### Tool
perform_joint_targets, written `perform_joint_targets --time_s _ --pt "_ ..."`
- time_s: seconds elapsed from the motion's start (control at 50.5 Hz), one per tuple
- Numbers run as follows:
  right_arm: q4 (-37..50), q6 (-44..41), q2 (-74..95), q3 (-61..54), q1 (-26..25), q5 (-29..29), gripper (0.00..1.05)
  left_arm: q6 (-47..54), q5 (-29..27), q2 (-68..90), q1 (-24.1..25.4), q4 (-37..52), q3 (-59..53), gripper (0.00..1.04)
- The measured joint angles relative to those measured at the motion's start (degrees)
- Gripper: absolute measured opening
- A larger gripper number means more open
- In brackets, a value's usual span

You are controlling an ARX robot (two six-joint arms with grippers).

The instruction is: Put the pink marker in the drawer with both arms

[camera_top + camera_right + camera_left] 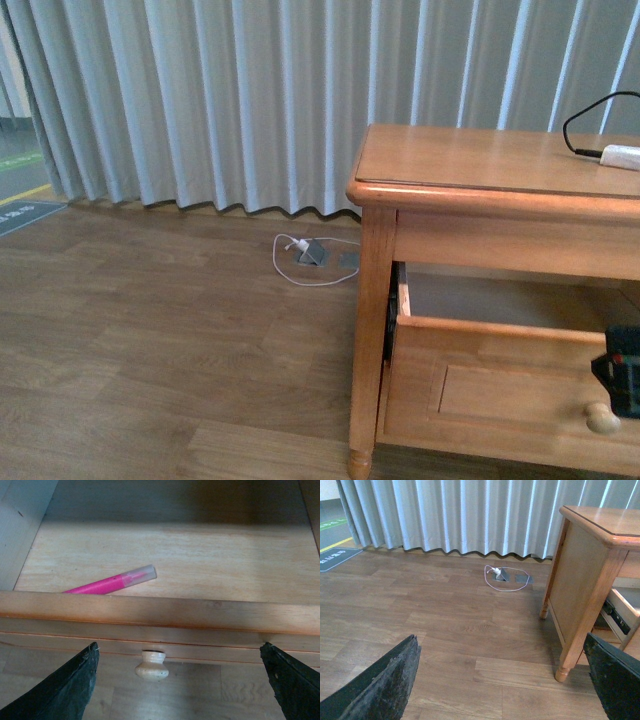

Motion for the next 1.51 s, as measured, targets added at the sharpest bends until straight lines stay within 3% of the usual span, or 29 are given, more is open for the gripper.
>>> perform_joint_targets --time_s 0.436,1.189,1.506 --pt "14.08 1.46 16.41 11.72 1.4 5.51 0.96 0.0 0.0 0.0 0.0 0.0 0.0 0.99" --pt "16.7 1.01 23.28 19.19 1.16 7.58 0.96 0.0 0.02 0.0 0.0 0.0 0.0 0.99" --pt "12.52 1.92 19.5 17.18 -0.22 3.39 0.96 0.0 0.0 0.0 0.0 0.0 0.0 0.99"
